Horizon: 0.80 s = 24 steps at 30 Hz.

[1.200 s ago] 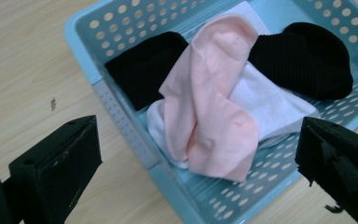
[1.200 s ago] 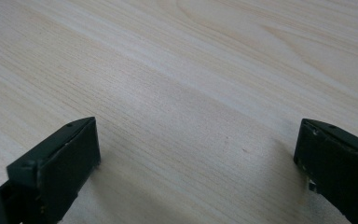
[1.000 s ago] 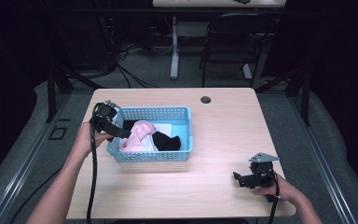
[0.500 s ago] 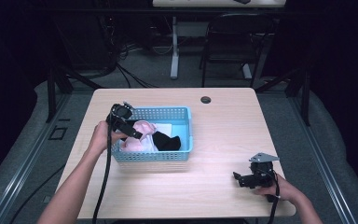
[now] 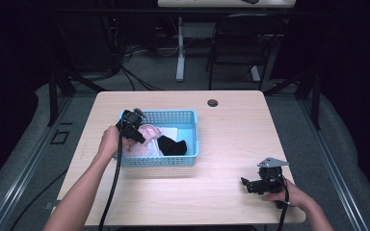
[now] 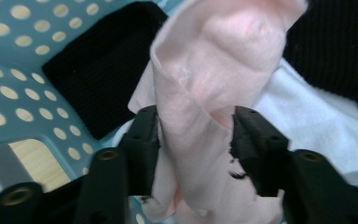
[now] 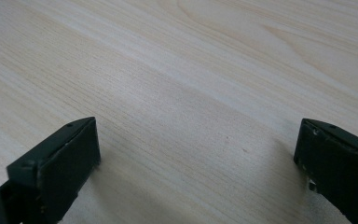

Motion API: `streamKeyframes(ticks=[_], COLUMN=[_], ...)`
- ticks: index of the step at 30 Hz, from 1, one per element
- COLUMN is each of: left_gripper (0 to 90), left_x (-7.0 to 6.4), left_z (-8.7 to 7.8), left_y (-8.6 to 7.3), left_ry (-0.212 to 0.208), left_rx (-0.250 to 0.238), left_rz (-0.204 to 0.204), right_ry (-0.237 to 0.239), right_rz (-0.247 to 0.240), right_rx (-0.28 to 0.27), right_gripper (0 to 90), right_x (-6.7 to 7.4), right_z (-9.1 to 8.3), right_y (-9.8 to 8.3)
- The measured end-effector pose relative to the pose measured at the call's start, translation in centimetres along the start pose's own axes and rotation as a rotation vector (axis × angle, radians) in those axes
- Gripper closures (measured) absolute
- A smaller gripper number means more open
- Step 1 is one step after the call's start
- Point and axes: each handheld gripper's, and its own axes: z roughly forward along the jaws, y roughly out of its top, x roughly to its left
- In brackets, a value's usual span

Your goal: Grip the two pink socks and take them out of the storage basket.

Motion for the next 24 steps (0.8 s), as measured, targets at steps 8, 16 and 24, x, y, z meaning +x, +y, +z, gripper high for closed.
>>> streamKeyframes(ticks=[8,16,24], left_gripper=[79.5,78.1,85.4], left_x=[-0.1,0.2,0.3], left_z=[-0.4,-1.5,-2.6], left_y=[-0.4,-0.9,-1.2], left_ry=[-0.013,-0.018,-0.028], left_rx=[-0.023,-0.051,-0.078], left_rz=[0.006,0.003,0.010], right_ry=[0.000,0.000,0.000], right_rz=[0.000,-0.001,-0.001], right_rx=[0.000,0.000,0.000], right_gripper=[0.0,0.0,0.0], right_x=[0.0,0.0,0.0], right_z=[0.0,0.0,0.0], right_y=[0.0,0.0,0.0])
